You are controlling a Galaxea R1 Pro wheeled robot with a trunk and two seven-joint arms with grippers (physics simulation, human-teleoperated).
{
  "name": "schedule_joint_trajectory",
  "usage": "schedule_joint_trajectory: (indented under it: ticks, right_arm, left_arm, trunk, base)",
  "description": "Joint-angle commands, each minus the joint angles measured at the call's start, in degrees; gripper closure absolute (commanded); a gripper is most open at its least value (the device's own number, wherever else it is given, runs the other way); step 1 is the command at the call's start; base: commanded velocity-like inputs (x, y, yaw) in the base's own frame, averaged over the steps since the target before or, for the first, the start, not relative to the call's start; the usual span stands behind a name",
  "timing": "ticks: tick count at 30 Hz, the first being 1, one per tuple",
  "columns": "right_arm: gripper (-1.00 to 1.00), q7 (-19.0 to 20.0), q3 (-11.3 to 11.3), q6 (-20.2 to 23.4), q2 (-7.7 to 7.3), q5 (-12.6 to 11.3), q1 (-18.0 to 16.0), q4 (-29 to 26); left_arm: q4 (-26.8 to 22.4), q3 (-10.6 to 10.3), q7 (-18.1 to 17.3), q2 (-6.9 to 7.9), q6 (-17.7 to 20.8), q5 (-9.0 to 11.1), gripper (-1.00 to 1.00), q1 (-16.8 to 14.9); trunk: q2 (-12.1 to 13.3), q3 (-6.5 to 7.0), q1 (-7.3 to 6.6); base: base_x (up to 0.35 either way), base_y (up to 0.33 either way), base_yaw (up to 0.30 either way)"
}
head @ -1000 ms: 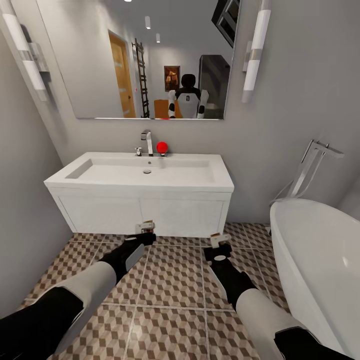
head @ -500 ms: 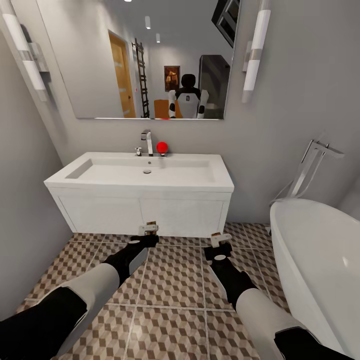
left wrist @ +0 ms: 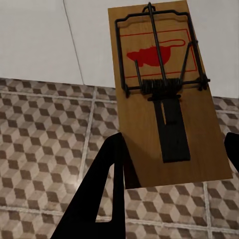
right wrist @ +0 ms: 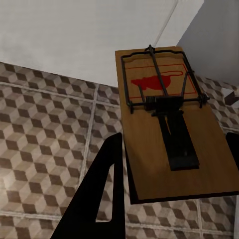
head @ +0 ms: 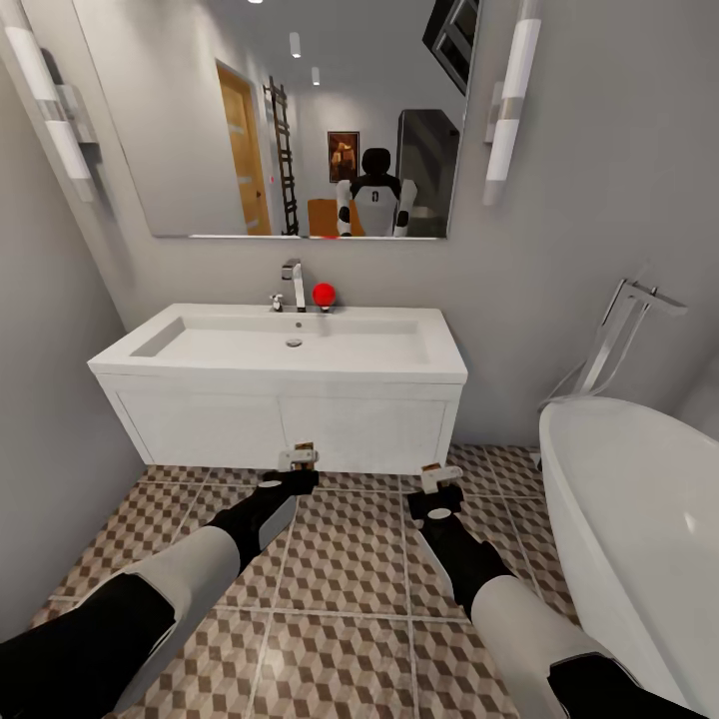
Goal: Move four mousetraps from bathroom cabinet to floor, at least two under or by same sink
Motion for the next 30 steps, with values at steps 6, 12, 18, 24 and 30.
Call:
schedule_joint_trajectory:
  ticks: [6,12,18,24,30]
  right_arm:
    - [1.00,-0.3,0.2,0.4,0.00,0.5,0.0,-0.2]
    - [1.00,-0.3,0.2,0.4,0.00,0.5,0.0,-0.2]
    - [1.00,-0.3,0.2,0.4,0.00,0.5,0.0,-0.2]
    - [1.00,-0.3,0.2,0.4,0.00,0.5,0.0,-0.2]
    - [1.00,-0.3,0.2,0.4,0.00,0.5,0.0,-0.2]
  left_arm:
    - [-0.2,-0.5,0.4,0.01,0.3,0.3,1.00,0.0]
    - [-0.1,-0.5,0.4,0.00,0.3,0.3,1.00,0.0]
    - [-0.2,-0.5,0.4,-0.03,0.3,0.3,1.00,0.0]
    - [-0.1,-0.5,0.4,-0.35,0.3,0.3,1.00,0.0]
    - [-0.1,-0.5,0.4,-0.58,0.3,0.3,1.00,0.0]
  trunk:
    - [-2.4,-1.13,1.32]
    - [-4.8,-2.21,2.63]
    - [-7.2,-3.28,3.95]
    - [-9.7,-4.36,5.27]
    - [-12.1,-5.44,6.59]
  base:
    - [0.000,0.000,0.000]
    - [0.000,0.000,0.000]
    - [0.000,0.000,0.000]
    - [0.000,0.000,0.000]
    - [0.000,0.000,0.000]
